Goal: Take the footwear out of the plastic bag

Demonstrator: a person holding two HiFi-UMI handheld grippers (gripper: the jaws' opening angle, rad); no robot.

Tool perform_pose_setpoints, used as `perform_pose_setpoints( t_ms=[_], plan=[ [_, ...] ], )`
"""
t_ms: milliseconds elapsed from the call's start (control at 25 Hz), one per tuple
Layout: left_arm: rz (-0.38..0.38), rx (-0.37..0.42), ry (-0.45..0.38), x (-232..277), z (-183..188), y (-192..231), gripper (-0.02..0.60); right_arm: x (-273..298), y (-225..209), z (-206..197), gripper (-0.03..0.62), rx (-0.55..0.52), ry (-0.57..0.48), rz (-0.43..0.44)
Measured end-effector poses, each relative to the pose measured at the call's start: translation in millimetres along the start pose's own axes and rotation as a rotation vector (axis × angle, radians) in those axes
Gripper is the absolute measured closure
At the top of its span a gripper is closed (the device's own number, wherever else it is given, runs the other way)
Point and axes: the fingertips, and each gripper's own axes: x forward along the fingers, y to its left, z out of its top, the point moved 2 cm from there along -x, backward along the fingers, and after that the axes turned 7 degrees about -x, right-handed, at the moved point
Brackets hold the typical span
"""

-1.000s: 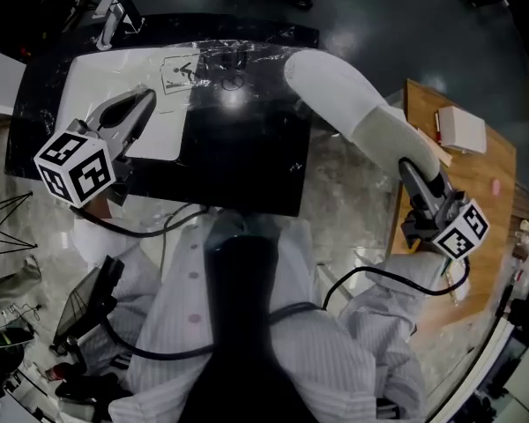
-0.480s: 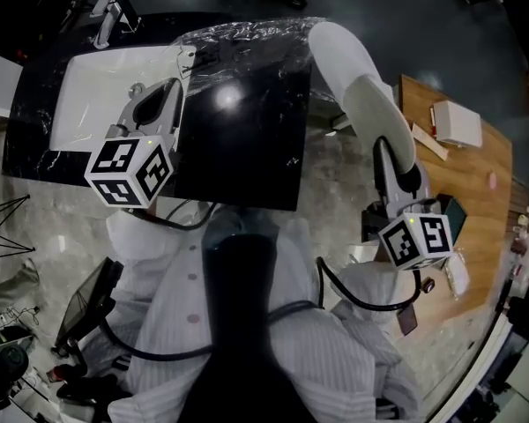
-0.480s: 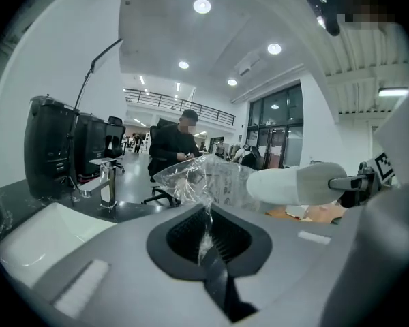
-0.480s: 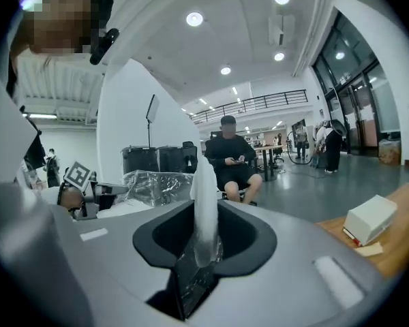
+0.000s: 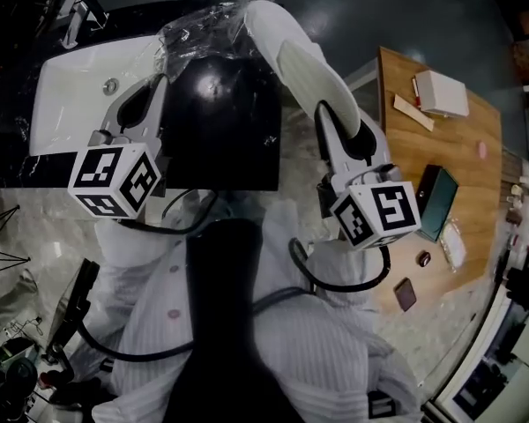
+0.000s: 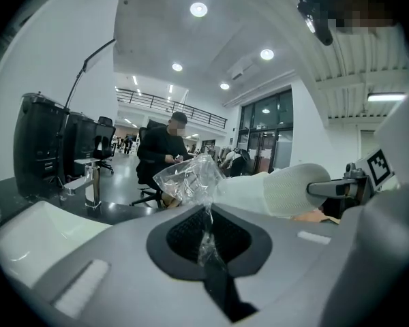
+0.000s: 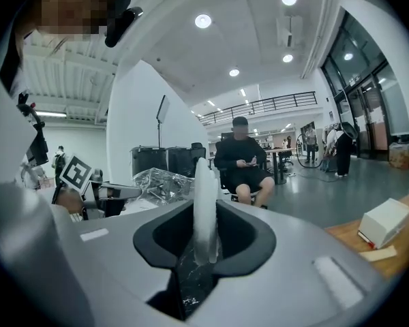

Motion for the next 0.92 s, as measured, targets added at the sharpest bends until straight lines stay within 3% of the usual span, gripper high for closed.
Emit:
perform_pose_setpoints(
  t_ms=[920],
  plan=[
    [-0.005, -0.010, -0.008, -9, -3, -5, 0.578, -12, 1, -1, 0.488, 0.017, -0.012, 0.018]
  ],
)
